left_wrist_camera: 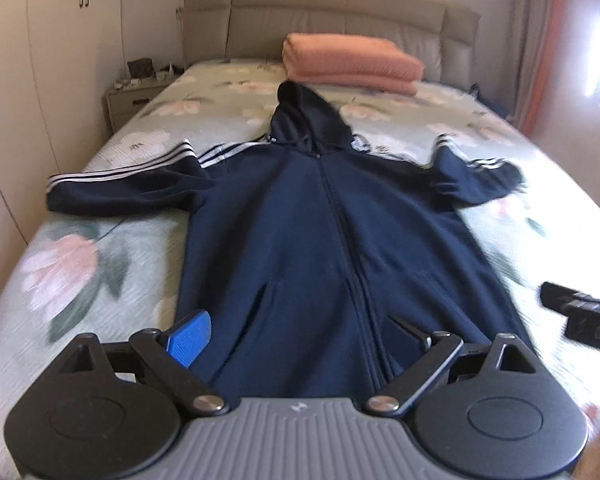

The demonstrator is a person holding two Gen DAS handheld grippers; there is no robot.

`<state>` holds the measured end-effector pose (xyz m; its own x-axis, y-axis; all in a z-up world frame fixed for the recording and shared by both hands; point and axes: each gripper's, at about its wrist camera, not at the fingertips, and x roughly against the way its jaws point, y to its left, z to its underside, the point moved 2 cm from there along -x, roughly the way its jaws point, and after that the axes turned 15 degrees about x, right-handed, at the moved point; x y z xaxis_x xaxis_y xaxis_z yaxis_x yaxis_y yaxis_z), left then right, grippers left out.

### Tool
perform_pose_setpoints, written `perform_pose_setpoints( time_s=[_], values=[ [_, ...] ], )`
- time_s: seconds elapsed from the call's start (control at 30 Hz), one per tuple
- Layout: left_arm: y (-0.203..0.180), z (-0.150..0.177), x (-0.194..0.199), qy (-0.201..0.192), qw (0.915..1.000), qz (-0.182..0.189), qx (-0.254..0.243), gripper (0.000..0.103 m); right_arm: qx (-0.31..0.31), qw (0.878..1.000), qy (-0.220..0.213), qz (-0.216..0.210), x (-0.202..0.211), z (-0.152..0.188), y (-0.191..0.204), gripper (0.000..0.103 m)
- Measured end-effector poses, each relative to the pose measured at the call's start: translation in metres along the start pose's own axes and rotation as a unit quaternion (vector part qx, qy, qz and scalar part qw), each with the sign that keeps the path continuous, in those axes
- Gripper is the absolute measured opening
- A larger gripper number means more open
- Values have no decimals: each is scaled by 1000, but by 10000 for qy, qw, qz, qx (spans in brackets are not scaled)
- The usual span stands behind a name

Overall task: Fold large clothes
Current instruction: 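Grasp the striped sleeve cuff with the right gripper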

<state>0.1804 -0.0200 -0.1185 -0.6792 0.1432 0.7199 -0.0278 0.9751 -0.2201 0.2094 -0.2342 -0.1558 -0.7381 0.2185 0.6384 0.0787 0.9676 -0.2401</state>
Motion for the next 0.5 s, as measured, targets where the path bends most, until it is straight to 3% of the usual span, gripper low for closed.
perform_pose_setpoints(
  time_s=[0.13,0.23,0.33,0.5],
  values=[
    [-15,-32,-89,247,9996,-139,83,89,-452,9989,145,59,-100,-23,-33,103],
    [-17,-57,-133,634,9966,-230,473,82,-570,9976,399,3,-152,-45,-58,103],
    [-15,-78,-150,705,9930,-76,945,83,-575,9969,537,13,-181,-66,-87,103],
    [-29,-110,-173,987,9890,-136,1098,83,-591,9970,436,240,-227,-97,-162,103]
  ],
)
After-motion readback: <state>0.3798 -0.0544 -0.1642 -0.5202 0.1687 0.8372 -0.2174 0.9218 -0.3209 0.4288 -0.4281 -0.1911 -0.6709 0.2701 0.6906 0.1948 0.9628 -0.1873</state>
